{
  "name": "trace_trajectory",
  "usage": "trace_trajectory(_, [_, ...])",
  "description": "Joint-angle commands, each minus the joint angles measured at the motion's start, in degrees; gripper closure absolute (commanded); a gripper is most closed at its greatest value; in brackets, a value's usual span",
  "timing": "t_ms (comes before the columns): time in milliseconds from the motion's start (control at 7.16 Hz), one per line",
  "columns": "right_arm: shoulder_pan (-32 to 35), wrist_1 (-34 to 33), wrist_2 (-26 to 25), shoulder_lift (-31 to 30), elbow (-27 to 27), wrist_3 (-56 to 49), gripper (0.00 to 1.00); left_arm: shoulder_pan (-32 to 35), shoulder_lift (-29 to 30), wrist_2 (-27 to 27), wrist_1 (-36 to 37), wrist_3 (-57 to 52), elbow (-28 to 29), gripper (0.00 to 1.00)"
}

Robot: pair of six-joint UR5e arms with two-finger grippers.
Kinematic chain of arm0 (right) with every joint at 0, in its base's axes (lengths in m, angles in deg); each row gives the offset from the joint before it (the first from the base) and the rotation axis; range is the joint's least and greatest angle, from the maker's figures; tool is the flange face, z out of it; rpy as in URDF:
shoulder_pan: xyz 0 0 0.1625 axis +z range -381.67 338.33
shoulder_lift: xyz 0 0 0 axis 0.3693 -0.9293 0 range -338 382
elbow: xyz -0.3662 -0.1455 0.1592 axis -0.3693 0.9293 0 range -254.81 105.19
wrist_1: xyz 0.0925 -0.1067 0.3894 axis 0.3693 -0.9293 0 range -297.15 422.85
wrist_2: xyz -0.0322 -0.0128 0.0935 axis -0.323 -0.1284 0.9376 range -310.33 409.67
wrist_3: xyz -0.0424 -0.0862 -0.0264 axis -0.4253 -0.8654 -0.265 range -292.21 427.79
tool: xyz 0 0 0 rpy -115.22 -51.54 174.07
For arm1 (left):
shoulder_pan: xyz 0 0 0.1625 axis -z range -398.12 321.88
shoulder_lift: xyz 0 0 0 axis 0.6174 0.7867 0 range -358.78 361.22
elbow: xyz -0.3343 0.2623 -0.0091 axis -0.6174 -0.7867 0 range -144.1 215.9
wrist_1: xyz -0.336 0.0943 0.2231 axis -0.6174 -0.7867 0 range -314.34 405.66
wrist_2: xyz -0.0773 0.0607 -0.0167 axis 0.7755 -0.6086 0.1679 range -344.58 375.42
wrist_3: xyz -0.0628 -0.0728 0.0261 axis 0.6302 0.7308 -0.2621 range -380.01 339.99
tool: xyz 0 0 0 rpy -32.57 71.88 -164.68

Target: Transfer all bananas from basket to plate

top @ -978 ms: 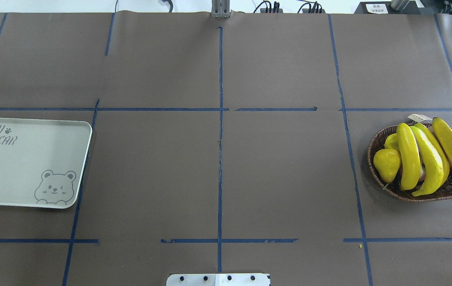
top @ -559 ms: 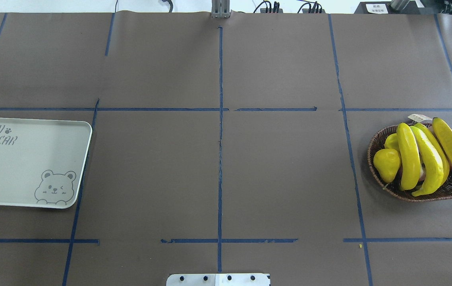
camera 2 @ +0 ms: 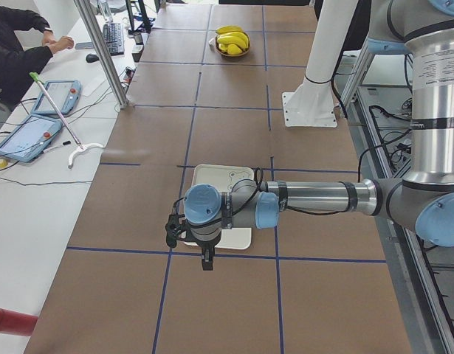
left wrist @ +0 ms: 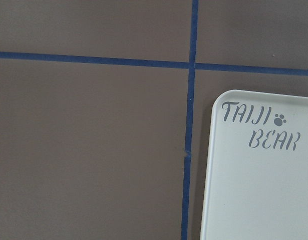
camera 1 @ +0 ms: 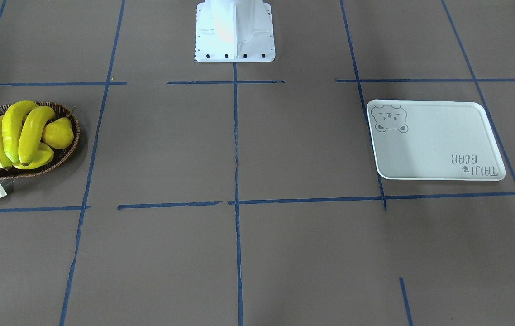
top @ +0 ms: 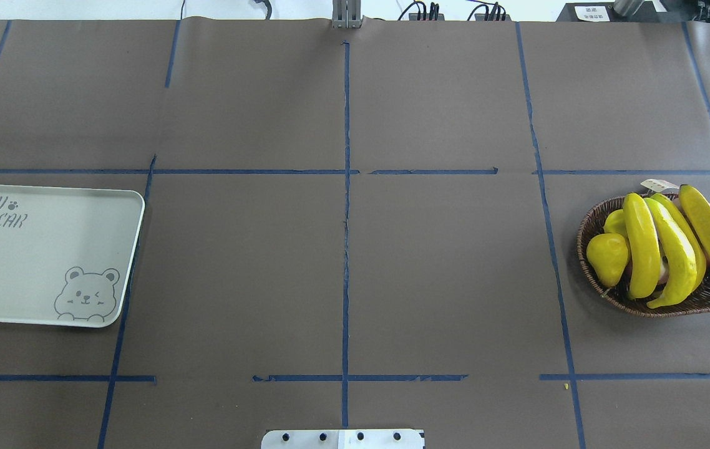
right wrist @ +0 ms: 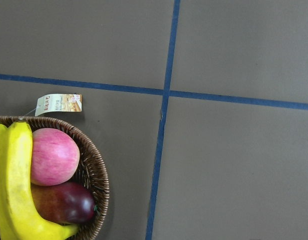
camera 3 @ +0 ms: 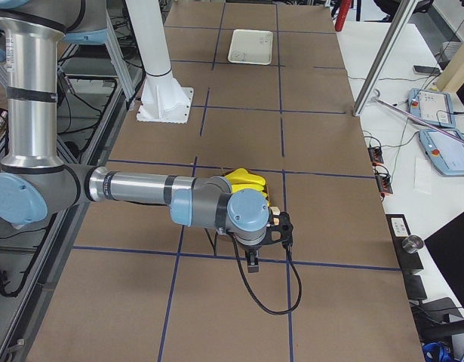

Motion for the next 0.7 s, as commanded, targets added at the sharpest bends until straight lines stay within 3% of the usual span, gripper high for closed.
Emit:
trace_trajectory(0, [-0.7,-0.2,-0.6,0.8,-3.1,-0.4,0.00,0.0,-0.1,0.0,-0.1,0.0,-0.3,0.00])
trace_trajectory(279, [-4.6,0.1,3.0,0.3,-6.3,1.0,0.00,0.0,-0.1,0.0,-0.2,-0.1,-0.3,0.00])
trace_trajectory(559, [-10.4,4.8,-0.3,-4.6,-13.8,13.0,0.00,0.0,-0.1,0.0,-0.2,0.0,-0.2,0.00])
